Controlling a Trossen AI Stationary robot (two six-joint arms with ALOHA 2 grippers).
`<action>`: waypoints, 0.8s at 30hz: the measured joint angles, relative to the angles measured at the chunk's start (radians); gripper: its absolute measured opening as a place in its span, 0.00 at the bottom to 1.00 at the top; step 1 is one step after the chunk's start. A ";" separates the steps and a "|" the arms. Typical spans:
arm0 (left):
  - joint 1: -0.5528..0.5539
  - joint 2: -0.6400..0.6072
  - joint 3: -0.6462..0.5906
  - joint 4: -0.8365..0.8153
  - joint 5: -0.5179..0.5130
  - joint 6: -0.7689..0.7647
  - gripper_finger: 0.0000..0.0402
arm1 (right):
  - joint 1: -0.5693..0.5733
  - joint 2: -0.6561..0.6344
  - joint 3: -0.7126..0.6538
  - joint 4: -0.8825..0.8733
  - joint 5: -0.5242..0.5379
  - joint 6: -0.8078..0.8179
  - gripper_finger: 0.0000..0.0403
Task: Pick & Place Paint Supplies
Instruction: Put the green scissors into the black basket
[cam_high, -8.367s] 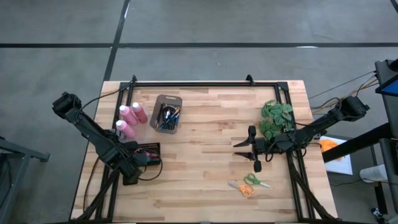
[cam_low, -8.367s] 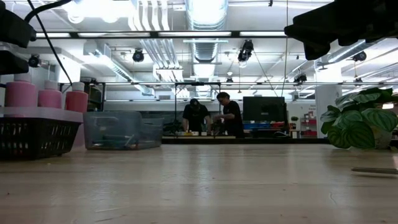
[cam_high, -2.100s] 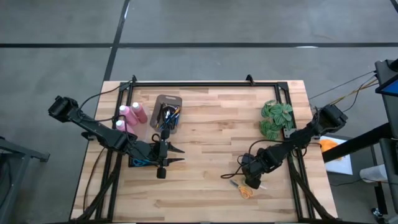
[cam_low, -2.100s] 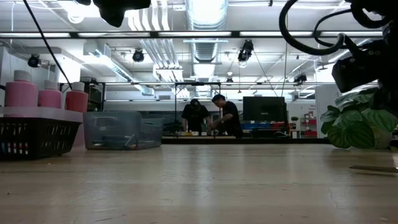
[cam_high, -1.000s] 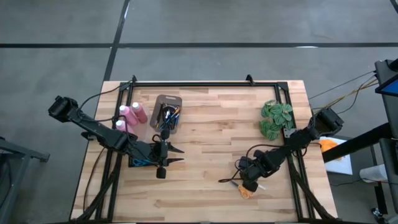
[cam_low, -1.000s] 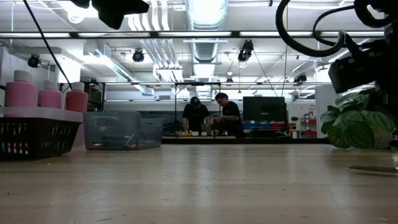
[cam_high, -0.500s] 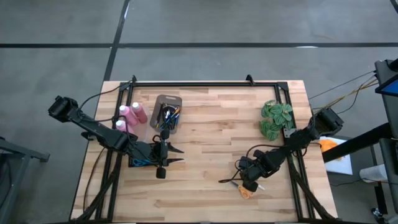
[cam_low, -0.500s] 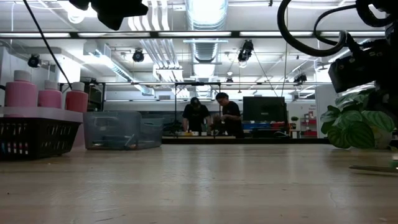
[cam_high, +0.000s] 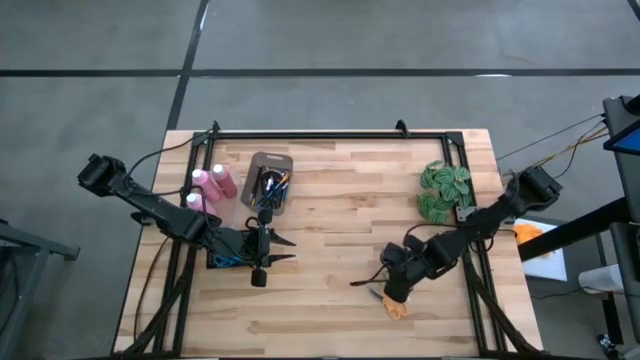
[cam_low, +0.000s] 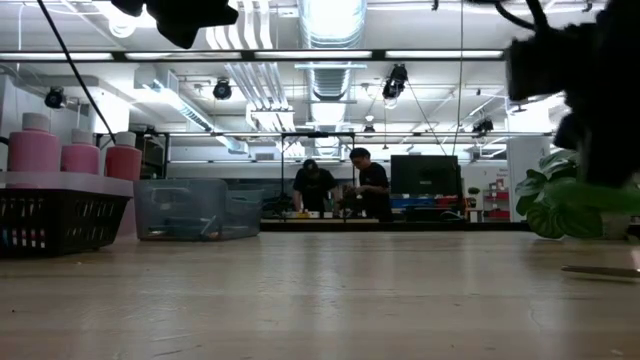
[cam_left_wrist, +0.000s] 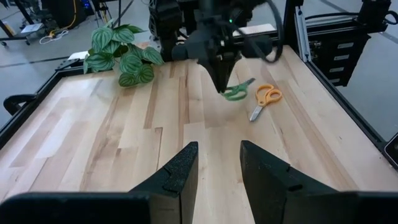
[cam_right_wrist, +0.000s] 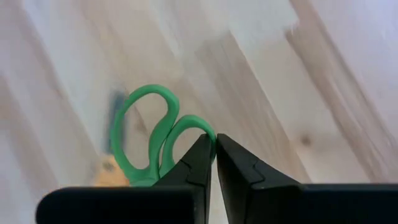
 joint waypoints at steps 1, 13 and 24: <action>0.000 0.000 0.000 0.000 0.000 0.000 0.30 | -0.004 -0.010 0.001 0.018 0.013 0.000 0.04; 0.000 0.000 0.000 -0.009 0.000 0.000 0.30 | -0.103 0.004 0.001 0.389 0.083 0.004 0.04; 0.000 0.000 0.000 -0.026 0.000 0.000 0.30 | -0.217 0.133 0.016 0.708 0.095 -0.080 0.04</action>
